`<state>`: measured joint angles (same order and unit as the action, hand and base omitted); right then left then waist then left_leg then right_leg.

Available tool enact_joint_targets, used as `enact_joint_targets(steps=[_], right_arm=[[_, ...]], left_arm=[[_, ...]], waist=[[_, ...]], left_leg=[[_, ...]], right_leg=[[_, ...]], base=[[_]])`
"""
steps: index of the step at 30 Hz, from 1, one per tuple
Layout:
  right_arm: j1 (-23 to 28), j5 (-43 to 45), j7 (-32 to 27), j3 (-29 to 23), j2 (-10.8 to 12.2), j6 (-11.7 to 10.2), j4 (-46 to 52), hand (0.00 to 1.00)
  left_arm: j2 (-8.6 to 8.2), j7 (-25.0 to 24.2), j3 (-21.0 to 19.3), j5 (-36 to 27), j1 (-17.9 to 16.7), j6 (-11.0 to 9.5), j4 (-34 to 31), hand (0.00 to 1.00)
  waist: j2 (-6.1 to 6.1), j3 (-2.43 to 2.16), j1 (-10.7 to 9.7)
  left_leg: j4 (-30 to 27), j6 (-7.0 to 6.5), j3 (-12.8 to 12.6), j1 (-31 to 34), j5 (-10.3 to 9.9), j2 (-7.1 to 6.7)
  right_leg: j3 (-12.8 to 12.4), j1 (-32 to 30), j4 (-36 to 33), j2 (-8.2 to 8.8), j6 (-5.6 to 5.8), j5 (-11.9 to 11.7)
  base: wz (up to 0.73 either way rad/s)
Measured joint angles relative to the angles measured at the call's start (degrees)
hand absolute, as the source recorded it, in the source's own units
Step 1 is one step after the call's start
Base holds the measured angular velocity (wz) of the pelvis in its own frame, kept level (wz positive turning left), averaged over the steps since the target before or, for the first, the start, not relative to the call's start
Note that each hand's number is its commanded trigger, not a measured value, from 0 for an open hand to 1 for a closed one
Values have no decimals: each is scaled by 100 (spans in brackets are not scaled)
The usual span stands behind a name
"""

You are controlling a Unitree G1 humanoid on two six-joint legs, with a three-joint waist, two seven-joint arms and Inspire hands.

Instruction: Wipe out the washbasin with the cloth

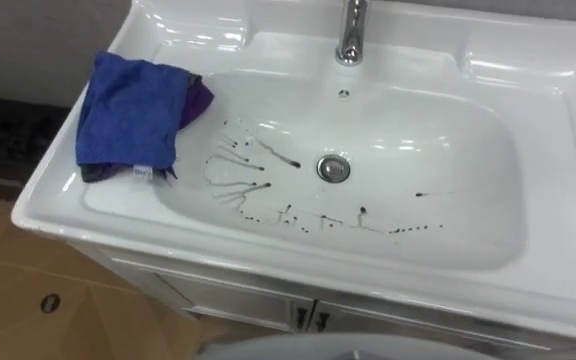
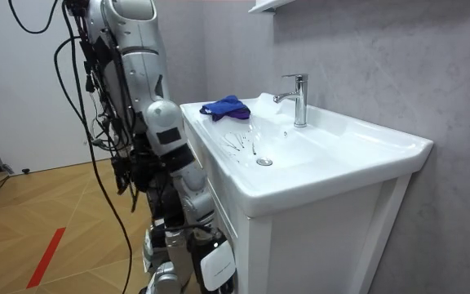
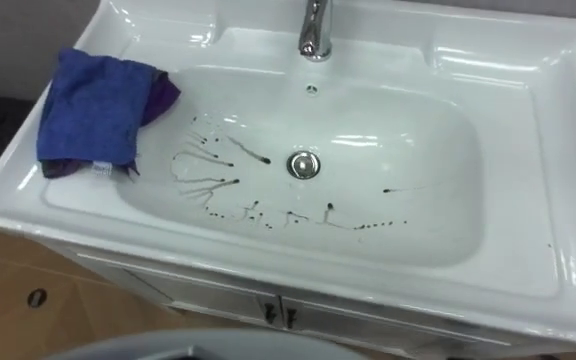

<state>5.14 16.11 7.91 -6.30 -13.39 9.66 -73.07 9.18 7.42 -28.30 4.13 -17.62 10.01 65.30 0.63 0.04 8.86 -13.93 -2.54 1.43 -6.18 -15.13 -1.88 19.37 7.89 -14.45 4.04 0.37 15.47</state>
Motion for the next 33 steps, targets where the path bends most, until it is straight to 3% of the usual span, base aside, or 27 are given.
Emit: enact_joint_targets(steps=[2, 4, 6, 9, 12, 15, 18, 25, 27, 33], right_arm=[[27, -4, -64, 2, -2, 3, 12, 0], [48, -34, -81, 7, 0, -3, -4, 0], [53, -28, -160, 1, -5, -56, -35, 0], [60, -36, -218, 15, -3, -163, -36, 0], [152, -263, -279, 57, -3, -182, -28, 0], [204, -316, -310, 58, -4, -229, -29, 0], [266, -342, -313, 58, -8, -277, -29, 0], [265, -609, -319, 65, -24, -342, -53, 0], [262, -676, -311, 66, -53, -390, -53, 0], [298, -703, -270, 177, -77, -479, -52, 0]], left_arm=[[-11, 263, -91, 22, 43, -25, -299, 0], [-16, 602, -114, 39, 19, -92, -922, 0], [-14, 1071, -127, 44, -39, -392, -1519, 0], [-12, 1556, -128, 43, -25, -710, -1868, 0], [-18, 2330, -146, 31, -126, -933, -2568, 0], [-38, 2799, -206, 30, -210, -1081, -2947, 0], [-40, 3380, -576, -20, -210, -1297, -3123, 0], [-37, 3998, -724, -20, -245, -1604, -3872, 0], [-20, 4166, -722, -20, -232, -1837, -4138, 0], [47, 4376, -723, -15, -271, -2081, -4574, 0]], waist=[[-5, -18, 46], [6, 11, 120], [3, 21, 145], [4, 29, 211], [-32, 14, 415], [-78, -34, 525], [-110, -49, 581], [-163, -44, 625], [-196, -48, 630], [-200, -48, 666]], left_leg=[[-97, 15, 104, 139, 8, -10], [-102, 64, 194, 208, 39, -9], [-197, 84, 257, 324, 51, -7], [-294, 100, 304, 440, 56, 0], [-304, 144, 346, 460, 64, 17], [-263, 179, 351, 465, 83, 22], [-256, 195, 386, 460, 95, 21], [-267, 216, 408, 466, 108, 13], [-233, 219, 408, 465, 111, 17], [-229, 226, 408, 450, 117, 21]], right_leg=[[113, -65, -39, 15, -22, 21], [150, -103, -74, 8, -43, 31], [213, -194, -142, 10, -93, 61], [218, -292, -161, 6, -134, 87], [261, -343, -248, 6, -185, 105], [264, -401, -261, 0, -207, 93], [289, -387, -278, -2, -214, 89], [297, -414, -308, -2, -232, 85], [266, -444, -332, 0, -239, 86], [243, -488, -342, -5, -247, 90]], base=[[21], [23], [17], [0], [2], [-1], [4], [0], [-8], [-6]])
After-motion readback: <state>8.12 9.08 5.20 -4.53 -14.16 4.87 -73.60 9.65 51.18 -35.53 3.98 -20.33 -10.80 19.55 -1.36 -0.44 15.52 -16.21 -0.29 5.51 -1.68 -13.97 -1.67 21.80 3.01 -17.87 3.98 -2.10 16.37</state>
